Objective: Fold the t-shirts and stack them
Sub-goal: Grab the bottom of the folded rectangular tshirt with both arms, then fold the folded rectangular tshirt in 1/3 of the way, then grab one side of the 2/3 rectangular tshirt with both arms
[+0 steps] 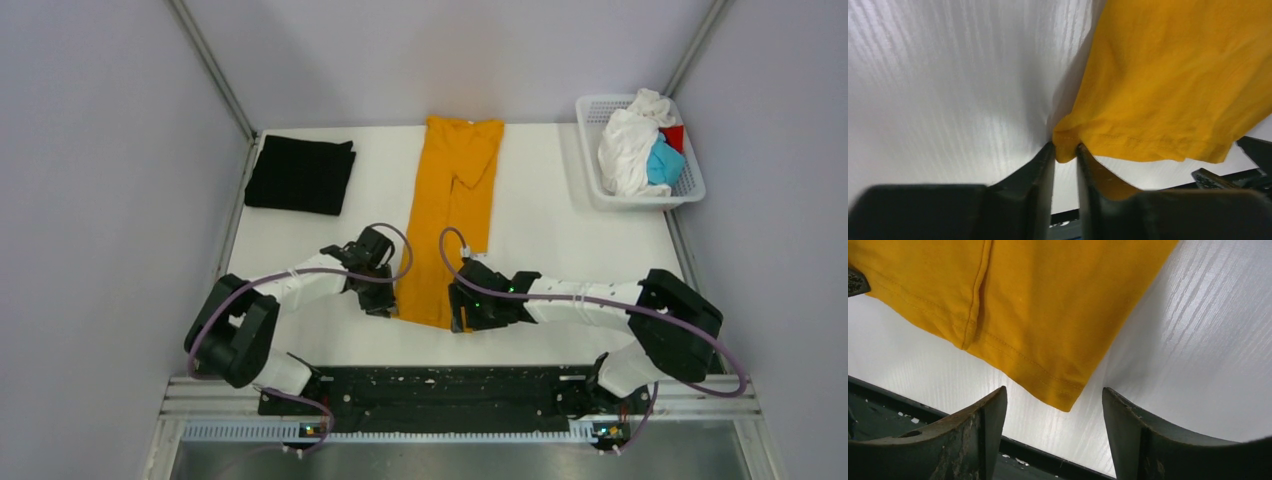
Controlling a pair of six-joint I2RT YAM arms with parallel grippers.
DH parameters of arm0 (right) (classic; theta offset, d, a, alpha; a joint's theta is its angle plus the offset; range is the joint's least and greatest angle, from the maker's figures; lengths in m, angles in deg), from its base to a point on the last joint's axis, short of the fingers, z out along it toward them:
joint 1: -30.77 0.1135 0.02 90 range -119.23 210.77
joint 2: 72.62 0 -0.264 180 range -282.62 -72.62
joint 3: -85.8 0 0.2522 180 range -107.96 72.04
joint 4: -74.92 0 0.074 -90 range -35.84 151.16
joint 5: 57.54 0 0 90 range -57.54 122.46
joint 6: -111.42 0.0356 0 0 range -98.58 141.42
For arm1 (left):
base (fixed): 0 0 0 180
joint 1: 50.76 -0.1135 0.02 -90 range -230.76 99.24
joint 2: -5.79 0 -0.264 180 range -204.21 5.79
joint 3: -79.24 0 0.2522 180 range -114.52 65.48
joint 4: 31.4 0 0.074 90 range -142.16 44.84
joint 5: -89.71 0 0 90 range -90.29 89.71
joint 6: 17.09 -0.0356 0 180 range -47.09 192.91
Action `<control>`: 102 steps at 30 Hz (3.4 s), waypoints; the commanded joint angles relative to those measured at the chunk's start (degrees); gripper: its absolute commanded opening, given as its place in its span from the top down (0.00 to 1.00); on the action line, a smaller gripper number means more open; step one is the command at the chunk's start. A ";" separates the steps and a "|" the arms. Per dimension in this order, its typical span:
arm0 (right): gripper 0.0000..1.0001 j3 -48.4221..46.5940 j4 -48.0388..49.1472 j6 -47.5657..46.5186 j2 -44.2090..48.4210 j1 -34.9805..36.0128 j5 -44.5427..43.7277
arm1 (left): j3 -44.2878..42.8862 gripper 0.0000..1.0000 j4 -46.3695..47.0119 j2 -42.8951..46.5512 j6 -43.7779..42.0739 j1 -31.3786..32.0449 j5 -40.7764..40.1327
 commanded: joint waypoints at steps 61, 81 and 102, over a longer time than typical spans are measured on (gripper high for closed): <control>1.00 -12.31 17.36 -17.21 -1.41 -31.73 16.36 | -47.19 1.00 1.57 -25.91 -9.91 -6.34 -0.59; 0.98 -20.98 21.38 -19.63 -16.23 -38.21 16.77 | -59.84 0.85 -0.16 -39.74 -12.65 -9.72 3.13; 0.01 -1.81 19.30 -17.10 -1.92 -38.26 23.62 | -29.37 0.01 4.46 -20.05 -6.61 -10.15 5.71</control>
